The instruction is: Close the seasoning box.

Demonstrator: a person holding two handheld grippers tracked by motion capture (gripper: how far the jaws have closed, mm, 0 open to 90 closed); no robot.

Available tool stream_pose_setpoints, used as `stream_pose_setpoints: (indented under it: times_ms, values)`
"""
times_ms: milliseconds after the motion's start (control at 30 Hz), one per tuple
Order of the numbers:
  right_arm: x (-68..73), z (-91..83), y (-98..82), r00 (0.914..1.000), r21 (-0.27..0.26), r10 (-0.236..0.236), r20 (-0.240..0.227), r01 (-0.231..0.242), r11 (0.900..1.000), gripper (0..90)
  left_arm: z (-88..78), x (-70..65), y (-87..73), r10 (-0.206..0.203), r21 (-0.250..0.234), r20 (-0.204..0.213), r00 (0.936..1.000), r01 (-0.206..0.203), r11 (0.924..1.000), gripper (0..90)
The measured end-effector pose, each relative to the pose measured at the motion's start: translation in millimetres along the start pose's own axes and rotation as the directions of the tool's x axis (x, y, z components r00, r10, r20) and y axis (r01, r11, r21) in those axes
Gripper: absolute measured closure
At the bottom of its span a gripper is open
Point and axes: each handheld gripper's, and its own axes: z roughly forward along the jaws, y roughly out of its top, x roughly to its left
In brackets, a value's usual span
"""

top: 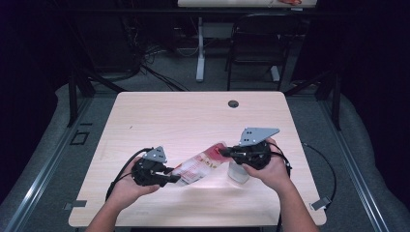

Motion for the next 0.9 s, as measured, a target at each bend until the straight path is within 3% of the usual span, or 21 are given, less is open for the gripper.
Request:
stream_pose_setpoints:
  times_ms: [900]
  values:
    - [-8.4,2.0,-11.3,0.9985,0.005,0.042,0.033,-0.043,0.999,88.7,-13.3,5.5,9.4,0.0,-0.03,-0.023,0.9997,-0.001,0.9995,71.4]
